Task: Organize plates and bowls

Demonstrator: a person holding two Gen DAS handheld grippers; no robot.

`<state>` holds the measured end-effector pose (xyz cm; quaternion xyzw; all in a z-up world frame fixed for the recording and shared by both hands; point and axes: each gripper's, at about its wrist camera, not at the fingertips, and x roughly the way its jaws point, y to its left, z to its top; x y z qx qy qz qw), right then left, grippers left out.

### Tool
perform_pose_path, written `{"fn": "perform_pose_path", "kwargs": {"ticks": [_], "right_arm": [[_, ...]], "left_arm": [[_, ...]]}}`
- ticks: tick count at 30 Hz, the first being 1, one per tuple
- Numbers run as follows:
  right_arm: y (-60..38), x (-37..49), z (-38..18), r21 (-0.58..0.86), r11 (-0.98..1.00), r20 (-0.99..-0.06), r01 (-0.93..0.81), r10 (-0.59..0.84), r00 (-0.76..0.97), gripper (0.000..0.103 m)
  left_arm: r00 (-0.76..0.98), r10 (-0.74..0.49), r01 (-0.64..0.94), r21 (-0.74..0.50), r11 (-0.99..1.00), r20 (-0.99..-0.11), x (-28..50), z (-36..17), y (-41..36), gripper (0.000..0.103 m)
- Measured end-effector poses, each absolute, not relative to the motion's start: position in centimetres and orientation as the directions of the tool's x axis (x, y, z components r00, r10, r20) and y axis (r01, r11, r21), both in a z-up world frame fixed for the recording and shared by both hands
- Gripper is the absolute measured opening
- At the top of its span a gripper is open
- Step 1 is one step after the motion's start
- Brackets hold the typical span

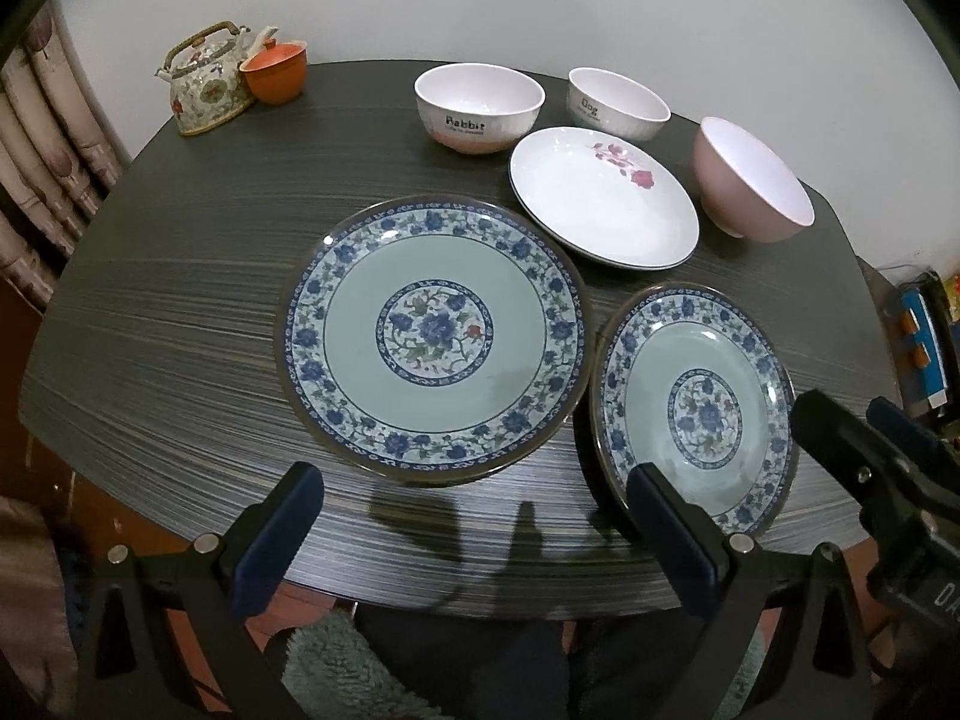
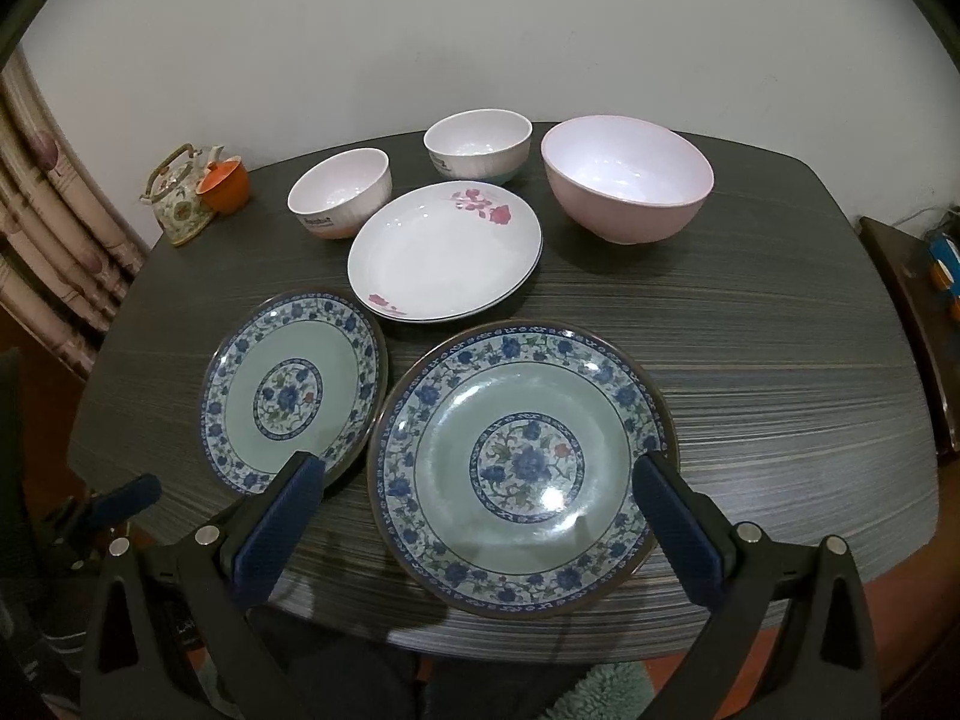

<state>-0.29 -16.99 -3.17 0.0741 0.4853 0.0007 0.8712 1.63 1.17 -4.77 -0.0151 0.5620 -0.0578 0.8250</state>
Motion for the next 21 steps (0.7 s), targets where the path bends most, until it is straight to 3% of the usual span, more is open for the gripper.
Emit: {"fn": "perform_pose_path", "kwargs": {"ticks": [21], "right_arm": [[-16.49,-0.48,-3.09,0.137,0.989,-0.845,0.056,0.087,0.527,0.102]], "left_arm": [[0.355,-0.077,0.074,-0.054,0.996,-0.932,1.67,-4.48,1.50,0.103]]}}
